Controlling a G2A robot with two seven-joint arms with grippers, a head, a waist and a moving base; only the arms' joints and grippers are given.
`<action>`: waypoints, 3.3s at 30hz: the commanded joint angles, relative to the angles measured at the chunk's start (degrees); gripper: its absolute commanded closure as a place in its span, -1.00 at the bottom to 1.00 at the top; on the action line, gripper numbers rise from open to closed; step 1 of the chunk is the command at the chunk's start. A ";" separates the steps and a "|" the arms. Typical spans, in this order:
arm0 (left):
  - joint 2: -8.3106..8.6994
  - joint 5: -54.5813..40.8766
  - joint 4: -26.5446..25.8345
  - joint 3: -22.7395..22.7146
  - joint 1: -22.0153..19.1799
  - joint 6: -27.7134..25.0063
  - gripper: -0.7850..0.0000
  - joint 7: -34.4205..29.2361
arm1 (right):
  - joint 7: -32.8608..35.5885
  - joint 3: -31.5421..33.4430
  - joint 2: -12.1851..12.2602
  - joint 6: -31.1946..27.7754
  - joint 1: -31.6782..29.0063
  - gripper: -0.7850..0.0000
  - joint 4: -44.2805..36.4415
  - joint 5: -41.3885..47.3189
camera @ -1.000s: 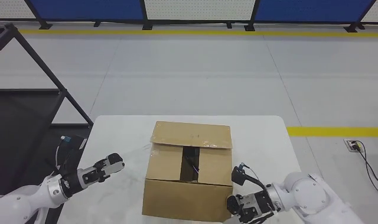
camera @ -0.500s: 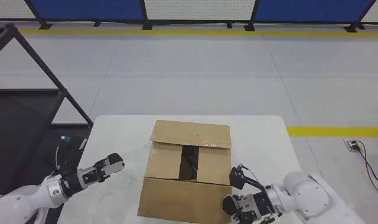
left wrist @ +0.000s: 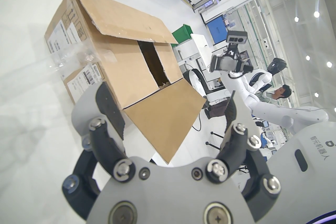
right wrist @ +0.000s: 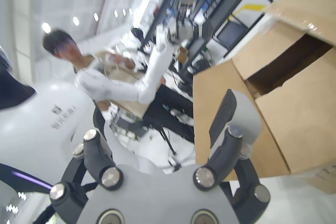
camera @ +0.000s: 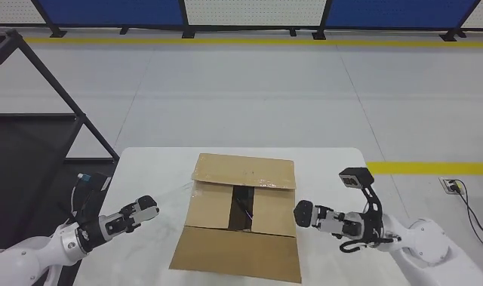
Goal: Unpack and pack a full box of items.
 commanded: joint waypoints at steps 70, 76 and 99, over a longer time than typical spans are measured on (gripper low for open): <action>2.23 -7.20 2.09 -3.74 3.12 0.16 -1.00 1.82 | -35.22 -10.74 -10.66 26.43 15.35 -1.00 13.50 4.48; 2.23 -7.20 2.09 -3.74 3.12 0.16 -1.00 1.82 | -44.43 -13.17 -13.52 27.10 20.15 -1.00 21.45 7.17; 2.23 -7.20 2.09 -3.74 3.12 0.16 -1.00 1.82 | -51.48 -19.91 -20.40 23.53 26.50 -1.00 32.09 8.77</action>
